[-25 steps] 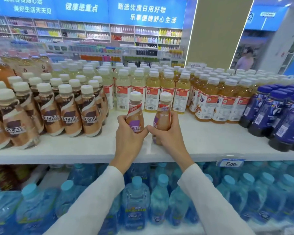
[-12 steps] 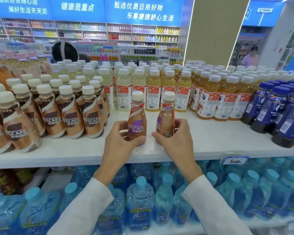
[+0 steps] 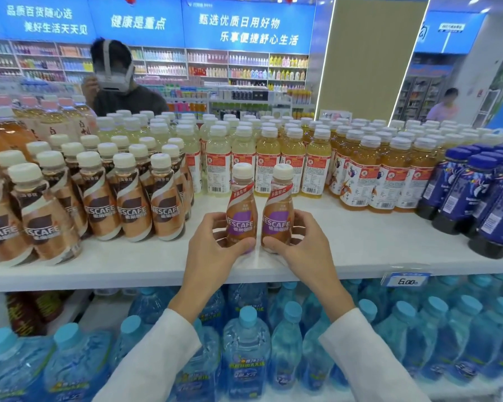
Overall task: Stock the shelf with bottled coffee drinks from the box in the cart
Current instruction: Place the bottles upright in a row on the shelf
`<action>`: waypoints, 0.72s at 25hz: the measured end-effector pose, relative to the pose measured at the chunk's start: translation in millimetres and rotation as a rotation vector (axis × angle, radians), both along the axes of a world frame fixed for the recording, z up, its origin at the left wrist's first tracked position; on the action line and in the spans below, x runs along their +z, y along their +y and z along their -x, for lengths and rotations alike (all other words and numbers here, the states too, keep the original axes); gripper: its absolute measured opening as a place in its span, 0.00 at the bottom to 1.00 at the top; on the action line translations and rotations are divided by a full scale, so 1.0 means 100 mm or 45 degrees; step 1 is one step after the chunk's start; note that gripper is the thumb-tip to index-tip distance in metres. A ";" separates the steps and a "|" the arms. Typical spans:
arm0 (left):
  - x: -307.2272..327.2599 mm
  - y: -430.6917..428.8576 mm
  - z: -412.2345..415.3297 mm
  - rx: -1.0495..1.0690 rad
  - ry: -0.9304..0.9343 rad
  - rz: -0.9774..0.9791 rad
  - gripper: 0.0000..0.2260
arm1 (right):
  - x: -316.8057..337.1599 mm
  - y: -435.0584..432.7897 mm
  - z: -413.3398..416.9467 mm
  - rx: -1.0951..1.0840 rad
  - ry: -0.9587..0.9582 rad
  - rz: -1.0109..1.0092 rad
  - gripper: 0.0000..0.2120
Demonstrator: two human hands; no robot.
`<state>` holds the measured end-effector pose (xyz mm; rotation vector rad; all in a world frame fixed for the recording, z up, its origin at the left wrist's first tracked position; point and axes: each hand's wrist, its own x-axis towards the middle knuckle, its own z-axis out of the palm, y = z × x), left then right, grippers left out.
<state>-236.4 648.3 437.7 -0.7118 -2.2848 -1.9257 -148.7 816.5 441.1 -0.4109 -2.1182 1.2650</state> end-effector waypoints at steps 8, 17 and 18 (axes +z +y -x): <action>0.01 0.02 -0.08 0.030 -0.006 0.007 0.31 | 0.03 -0.01 -0.08 0.149 -0.050 0.106 0.36; 0.03 0.16 0.12 0.220 0.014 0.083 0.25 | 0.01 -0.10 0.26 0.013 -0.001 0.036 0.21; 0.06 0.20 0.22 0.221 0.013 0.086 0.25 | 0.05 -0.08 0.38 0.031 -0.011 0.032 0.21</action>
